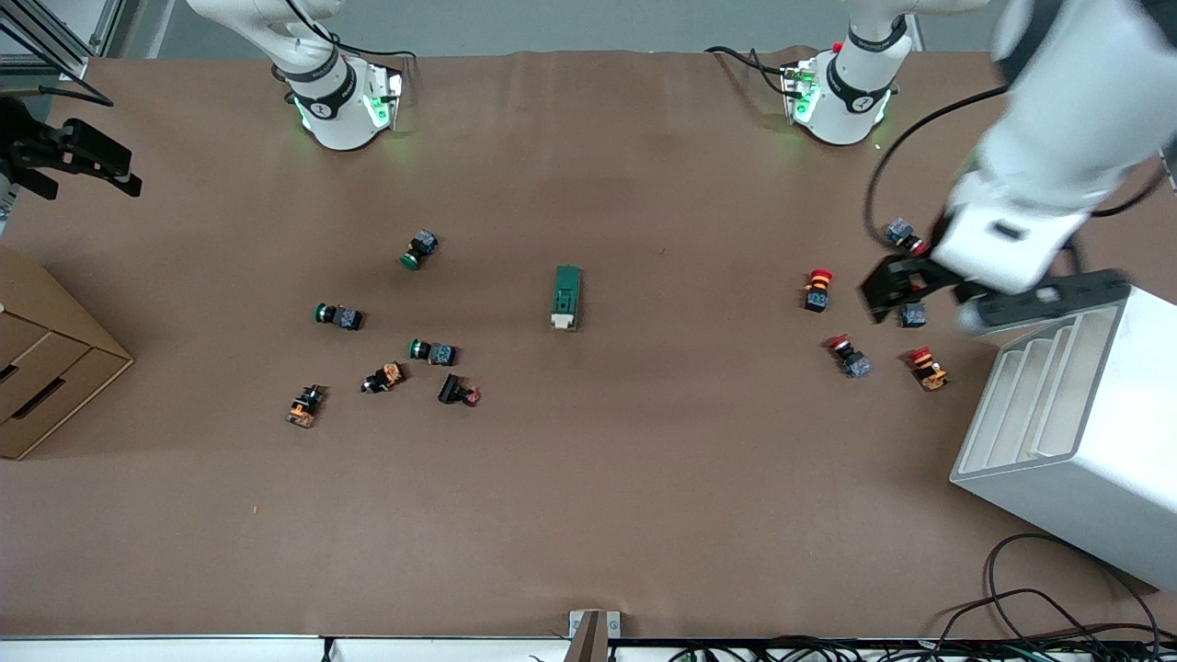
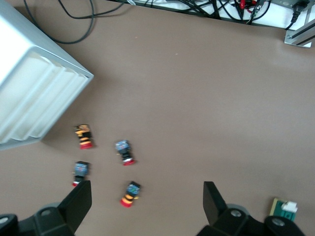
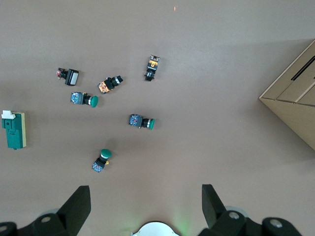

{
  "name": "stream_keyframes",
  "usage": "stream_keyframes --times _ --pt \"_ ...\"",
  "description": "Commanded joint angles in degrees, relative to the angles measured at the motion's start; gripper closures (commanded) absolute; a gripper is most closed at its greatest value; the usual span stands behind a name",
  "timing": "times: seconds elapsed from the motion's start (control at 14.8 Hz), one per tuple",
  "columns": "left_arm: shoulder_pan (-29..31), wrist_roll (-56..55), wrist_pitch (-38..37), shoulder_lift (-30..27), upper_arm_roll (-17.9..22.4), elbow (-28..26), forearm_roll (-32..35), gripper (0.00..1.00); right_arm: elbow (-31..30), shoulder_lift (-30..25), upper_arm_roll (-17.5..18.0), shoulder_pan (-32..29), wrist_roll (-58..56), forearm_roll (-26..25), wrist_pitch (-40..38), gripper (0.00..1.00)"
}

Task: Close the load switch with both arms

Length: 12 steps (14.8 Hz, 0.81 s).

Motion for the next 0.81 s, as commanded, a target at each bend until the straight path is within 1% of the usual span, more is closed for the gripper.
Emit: stream_keyframes --times 0.0,0.13,0.27,0.47,0.54,0.61,0.74 --pt "1.3 7.9 -1.0 -3.4 1.3 -3.3 -1.7 0.00 -2.3 -1.5 1.0 -1.3 0.9 0.4 1.3 0.00" --pt "1.2 8.5 -2.6 -4.7 3.5 -3.7 -2.4 0.00 -2.3 -1.5 1.0 -1.3 1.0 0.7 1.3 0.00" --pt "0.9 9.2 -6.1 -5.5 3.6 -3.8 -2.8 0.00 -2.2 -1.5 1.0 -1.3 2.5 0.8 1.1 0.00" --pt "1.1 16.7 -6.4 -5.9 3.7 -4.0 -2.2 0.00 -2.0 -1.5 1.2 -1.2 2.7 0.8 1.0 0.00" --pt "1.1 16.7 -6.4 -6.1 3.8 -4.1 -2.1 0.00 -2.0 -1.5 1.2 -1.2 2.7 0.8 0.7 0.00" --pt "1.4 17.3 -6.4 -6.6 3.8 -4.7 -2.1 0.00 -1.9 -1.4 1.2 -1.2 2.5 0.8 0.4 0.00" --pt "2.3 17.4 -5.7 -9.5 3.8 -8.4 -2.1 0.00 -1.9 -1.4 1.2 -1.2 2.3 0.8 0.4 0.00"
